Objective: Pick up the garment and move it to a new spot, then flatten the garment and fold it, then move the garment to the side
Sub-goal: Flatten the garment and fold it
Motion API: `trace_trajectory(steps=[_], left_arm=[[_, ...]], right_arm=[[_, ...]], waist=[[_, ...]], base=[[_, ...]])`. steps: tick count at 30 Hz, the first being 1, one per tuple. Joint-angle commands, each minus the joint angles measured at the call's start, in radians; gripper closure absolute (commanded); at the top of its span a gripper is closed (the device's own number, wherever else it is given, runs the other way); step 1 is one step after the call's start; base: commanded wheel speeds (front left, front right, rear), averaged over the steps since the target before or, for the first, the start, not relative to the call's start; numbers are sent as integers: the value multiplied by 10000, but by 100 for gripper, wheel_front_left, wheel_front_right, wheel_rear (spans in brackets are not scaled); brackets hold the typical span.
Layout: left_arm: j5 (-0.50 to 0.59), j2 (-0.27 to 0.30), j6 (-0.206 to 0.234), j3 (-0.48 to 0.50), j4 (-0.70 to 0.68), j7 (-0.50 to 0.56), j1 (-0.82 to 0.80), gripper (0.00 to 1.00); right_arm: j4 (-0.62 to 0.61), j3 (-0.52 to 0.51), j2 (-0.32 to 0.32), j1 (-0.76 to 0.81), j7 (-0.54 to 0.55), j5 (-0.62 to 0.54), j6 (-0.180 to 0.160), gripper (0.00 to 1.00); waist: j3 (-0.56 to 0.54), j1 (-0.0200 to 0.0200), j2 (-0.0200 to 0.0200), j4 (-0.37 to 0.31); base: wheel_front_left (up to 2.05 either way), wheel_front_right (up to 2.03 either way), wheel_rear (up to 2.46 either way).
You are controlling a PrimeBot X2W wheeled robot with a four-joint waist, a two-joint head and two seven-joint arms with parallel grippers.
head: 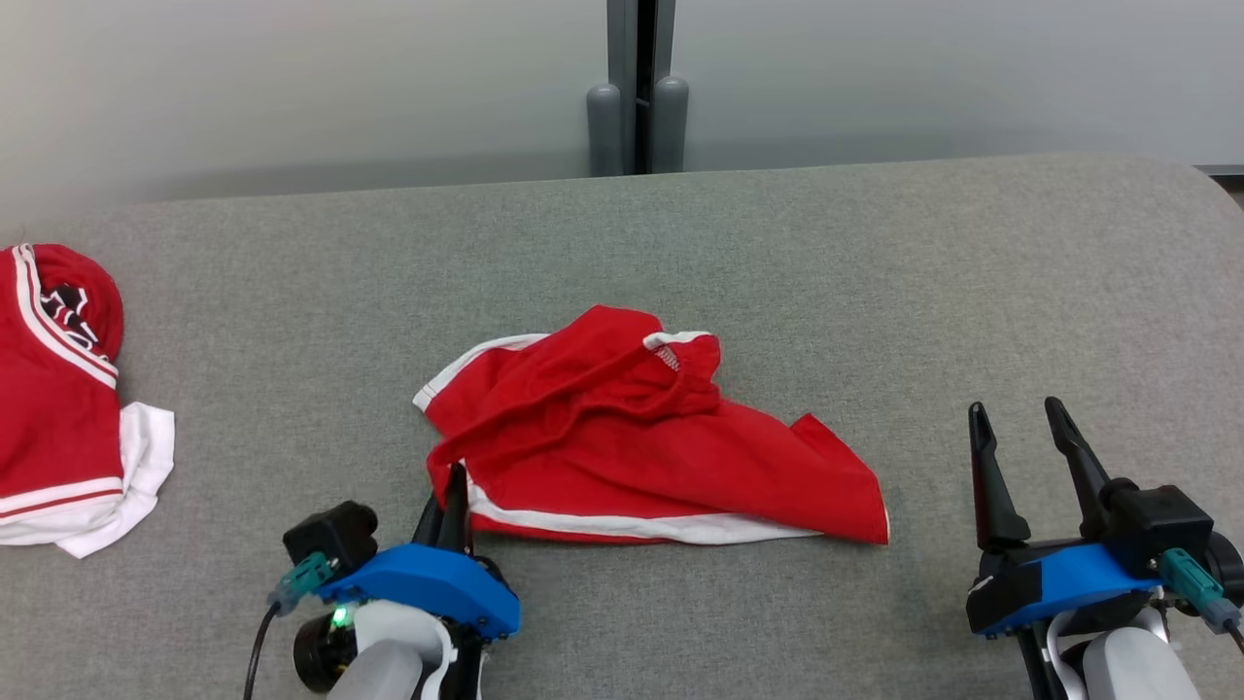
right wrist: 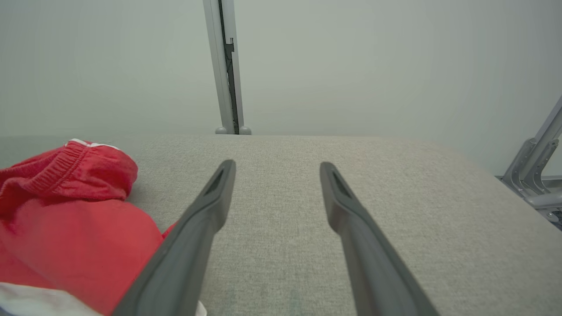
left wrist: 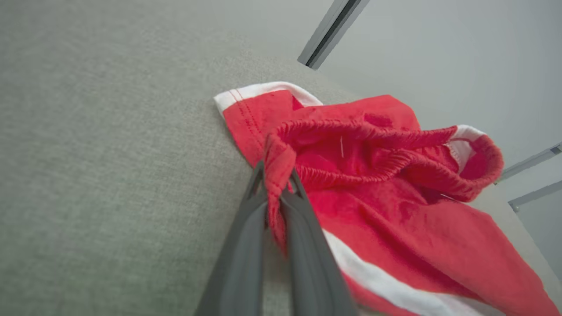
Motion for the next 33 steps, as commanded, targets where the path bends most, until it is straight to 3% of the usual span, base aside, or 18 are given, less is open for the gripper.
trace_trajectory(steps=[1, 5, 9, 11, 13, 19, 33], left_arm=[[-412, -62, 27, 298, 99, -93, 241, 100], [-1140, -168, 155, 601, 395, -122, 534, 100], [-1037, -186, 389, 358, 698, -171, 480, 100], [-849, -190, 530, 255, 790, -177, 402, 58], [-623, -192, 619, 190, 817, -210, 358, 0], [-191, 26, 699, 592, 388, -263, 347, 0], [3070, 838, 460, 1223, -2604, -262, 1287, 0]], right_arm=[[35, 12, -30, -30, -38, -27, 1, 0], [67, 39, -30, -62, -38, -36, 1, 0], [101, 62, -30, -80, -38, -16, 1, 0], [107, 44, -30, -78, -38, -19, 1, 0], [110, 21, -30, -72, -38, -17, 1, 0], [118, -34, -30, -27, -38, 23, 1, 0], [187, 161, -27, 347, -38, -386, 1, 0]], waist=[[5, 0, -1, 37], [4, 0, -1, 57], [-8, 0, -1, 15], [-23, 0, -1, -9], [-42, 0, -1, -28], [-109, 0, -1, -47], [-418, 0, -1, 21]], base=[[0, 0, 0], [0, 0, 0], [0, 0, 0], [0, 0, 0], [0, 0, 0], [0, 0, 0], [0, 0, 0]])
